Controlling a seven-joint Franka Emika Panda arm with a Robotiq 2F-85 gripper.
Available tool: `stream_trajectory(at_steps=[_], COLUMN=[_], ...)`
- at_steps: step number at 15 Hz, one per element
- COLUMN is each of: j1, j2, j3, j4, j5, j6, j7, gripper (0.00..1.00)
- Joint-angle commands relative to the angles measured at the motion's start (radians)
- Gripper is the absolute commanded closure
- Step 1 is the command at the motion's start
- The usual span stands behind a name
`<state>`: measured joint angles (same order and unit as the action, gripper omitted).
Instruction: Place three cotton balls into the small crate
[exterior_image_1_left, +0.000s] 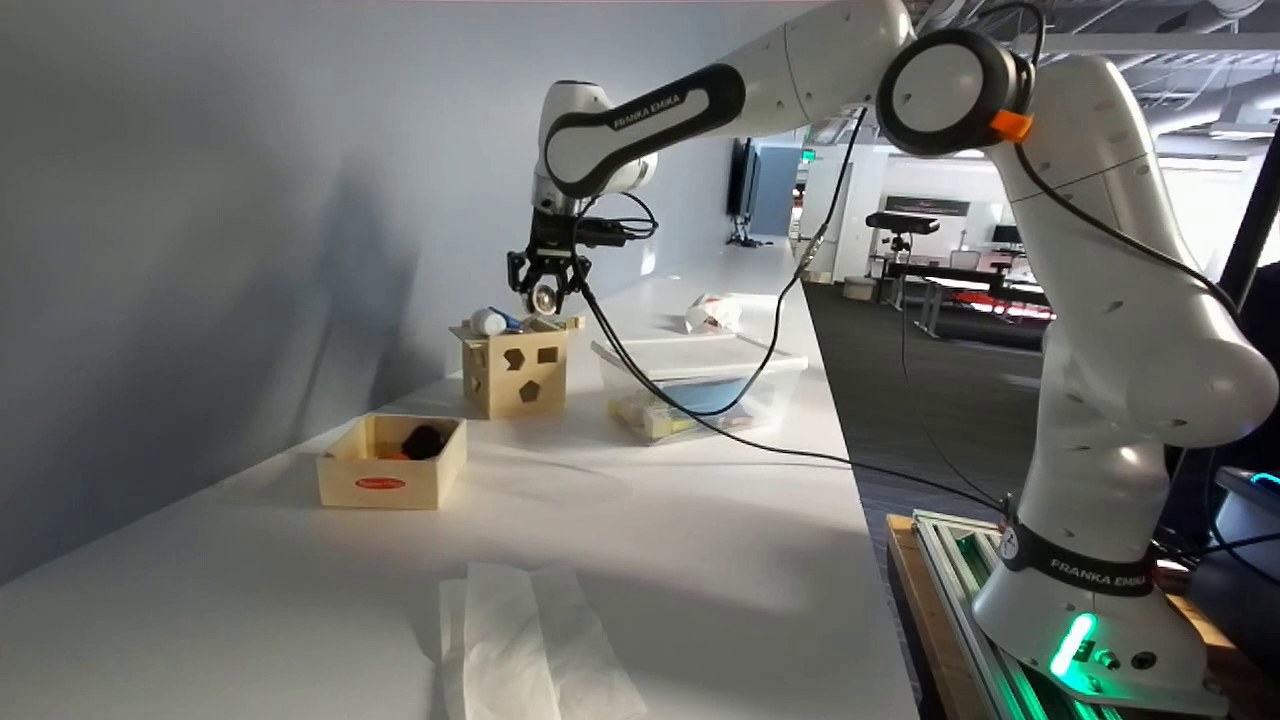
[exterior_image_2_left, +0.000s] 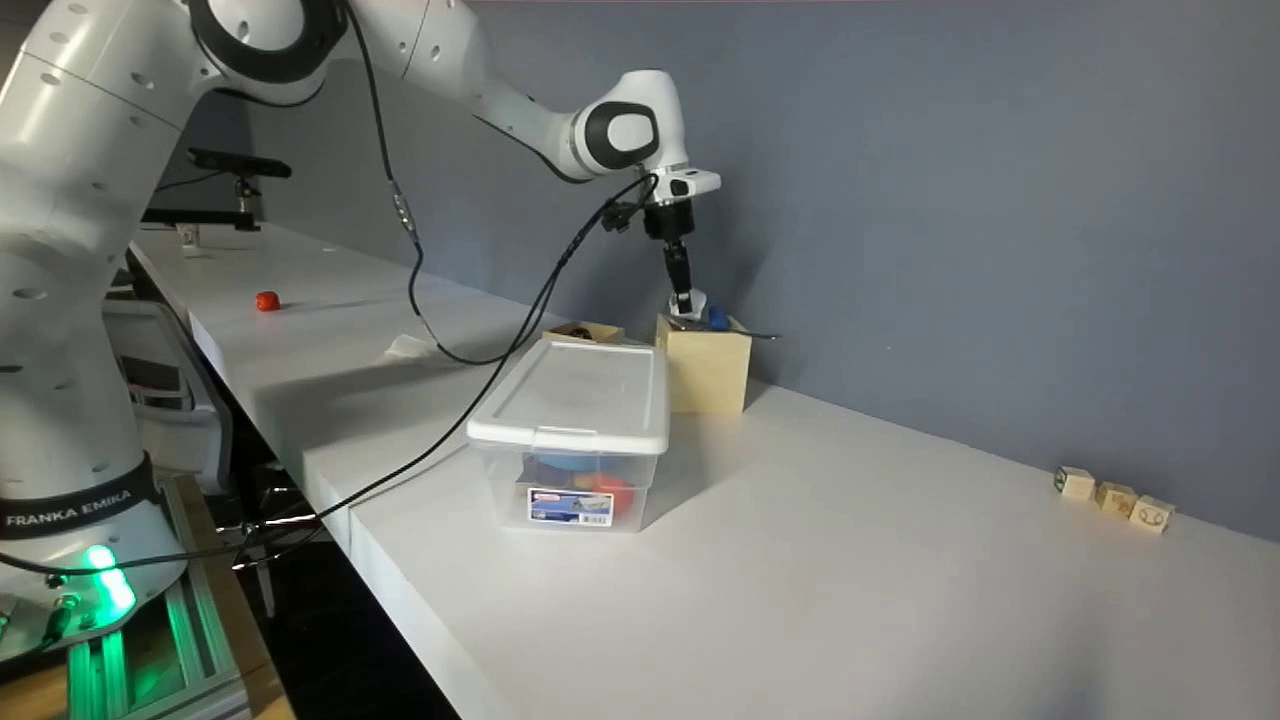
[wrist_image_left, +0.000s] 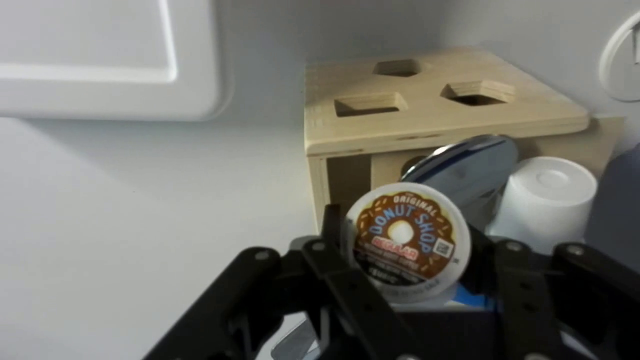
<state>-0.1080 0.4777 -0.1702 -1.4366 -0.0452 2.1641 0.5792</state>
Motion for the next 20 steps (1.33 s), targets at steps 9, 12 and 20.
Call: stream_trajectory(at_steps=[9, 12, 20], j1=[0.109, 0.129, 0.174], j2=[-0.055, 0.026, 0.118], j3=[0.176, 0.213, 0.189], j4=[-0.102, -0.036, 0.044], j5=[0.097, 0.087, -0.009], j6=[-0.065, -0.085, -0.048], j7=[-0.327, -0.445, -0.495], gripper=[0.77, 0.77, 0.52])
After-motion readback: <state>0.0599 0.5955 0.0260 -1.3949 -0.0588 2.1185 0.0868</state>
